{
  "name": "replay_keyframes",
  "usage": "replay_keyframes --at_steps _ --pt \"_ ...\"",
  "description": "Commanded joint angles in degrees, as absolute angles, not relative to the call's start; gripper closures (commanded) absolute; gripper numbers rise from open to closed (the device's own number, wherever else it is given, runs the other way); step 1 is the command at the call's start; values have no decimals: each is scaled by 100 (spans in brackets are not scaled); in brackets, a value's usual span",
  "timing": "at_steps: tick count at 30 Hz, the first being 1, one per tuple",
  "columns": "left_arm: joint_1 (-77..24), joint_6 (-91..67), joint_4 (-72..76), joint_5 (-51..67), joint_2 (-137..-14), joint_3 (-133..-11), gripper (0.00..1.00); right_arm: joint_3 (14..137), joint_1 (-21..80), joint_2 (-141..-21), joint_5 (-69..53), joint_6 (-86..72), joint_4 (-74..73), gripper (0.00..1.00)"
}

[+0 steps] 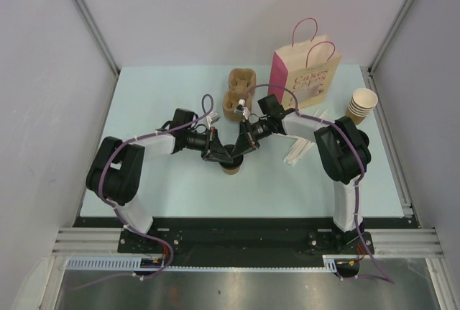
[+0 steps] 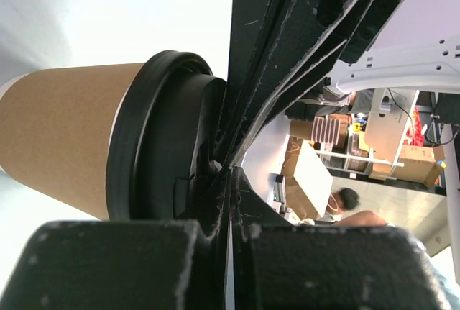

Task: Pack the takeout coffee

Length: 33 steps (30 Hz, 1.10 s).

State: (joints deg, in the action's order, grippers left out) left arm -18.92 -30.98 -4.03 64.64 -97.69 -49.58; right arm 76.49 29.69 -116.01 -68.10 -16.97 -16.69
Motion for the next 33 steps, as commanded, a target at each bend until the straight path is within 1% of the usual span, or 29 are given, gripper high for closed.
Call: replay_keyframes --at_steps 1,16,20,25,30,33 --pt "-1767 -2417 -914 4729 -10327 -4658 100 7357 2953 -12111 -5731 -1318 -1907 100" --pt "-1617 -2381 -835 4860 -11003 -4588 100 7251 2813 -12533 -5502 -1617 -1705 100" --pt "-1591 -2364 -747 5009 -11022 -4588 100 7251 2830 -12402 -5616 -1608 -1670 100" --pt "-1661 -2592 -361 5519 -10451 -4614 100 7260 3006 -11928 -5879 -1573 -1565 100" --pt "-1801 -2996 209 6055 -9757 -4667 100 7251 3111 -11427 -6161 -2030 -1108 100" --pt "-1898 -3189 342 6117 -9414 -4693 100 7251 3146 -11225 -6293 -2301 -915 100"
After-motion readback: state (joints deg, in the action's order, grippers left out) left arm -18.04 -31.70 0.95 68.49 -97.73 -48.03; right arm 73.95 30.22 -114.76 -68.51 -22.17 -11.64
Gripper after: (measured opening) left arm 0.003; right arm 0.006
